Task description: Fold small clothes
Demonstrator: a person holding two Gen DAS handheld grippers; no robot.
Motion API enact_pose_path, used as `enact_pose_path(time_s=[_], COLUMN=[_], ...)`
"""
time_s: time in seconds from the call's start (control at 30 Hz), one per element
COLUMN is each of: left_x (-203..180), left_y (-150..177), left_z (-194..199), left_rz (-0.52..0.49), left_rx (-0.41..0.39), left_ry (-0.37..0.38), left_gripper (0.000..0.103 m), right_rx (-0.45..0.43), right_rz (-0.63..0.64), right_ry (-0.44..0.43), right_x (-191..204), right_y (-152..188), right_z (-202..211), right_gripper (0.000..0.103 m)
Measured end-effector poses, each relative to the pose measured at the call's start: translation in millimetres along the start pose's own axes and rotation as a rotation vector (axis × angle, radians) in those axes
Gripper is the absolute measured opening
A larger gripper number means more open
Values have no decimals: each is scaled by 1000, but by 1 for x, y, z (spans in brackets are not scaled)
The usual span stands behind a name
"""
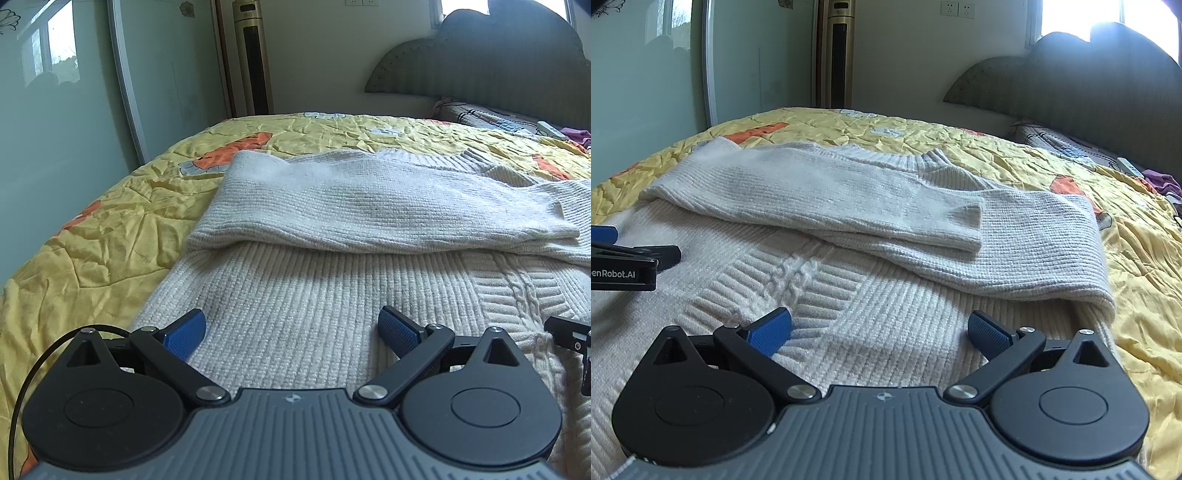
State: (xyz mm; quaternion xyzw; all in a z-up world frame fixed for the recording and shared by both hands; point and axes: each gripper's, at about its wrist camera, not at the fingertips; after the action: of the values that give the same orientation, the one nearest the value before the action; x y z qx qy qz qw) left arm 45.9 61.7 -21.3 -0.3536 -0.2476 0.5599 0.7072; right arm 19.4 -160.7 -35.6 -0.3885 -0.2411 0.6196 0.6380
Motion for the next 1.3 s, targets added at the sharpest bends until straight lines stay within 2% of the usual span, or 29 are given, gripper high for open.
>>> enact_pose_path(time_s=[1.3], left_x=[-2], left_y=[6], left_z=[11], left_rz=[8], left_rx=[-1], left_ry=[-1], left_gripper=[101], right_rx=[-3], right_rz=[13], right_ry=[13], right_x=[-1], right_y=[5], right_z=[6], right_gripper=[103])
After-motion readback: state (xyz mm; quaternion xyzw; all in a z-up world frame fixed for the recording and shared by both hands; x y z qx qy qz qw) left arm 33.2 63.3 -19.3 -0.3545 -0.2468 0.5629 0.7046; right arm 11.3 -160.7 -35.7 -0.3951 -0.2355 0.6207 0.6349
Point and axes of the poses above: each gripper's, at about its wrist camera, not at the fingertips, and z roughly against the way its jaws point, x to its left, y to its underside, and after that the axes turned 14 degrees about y, right-handed
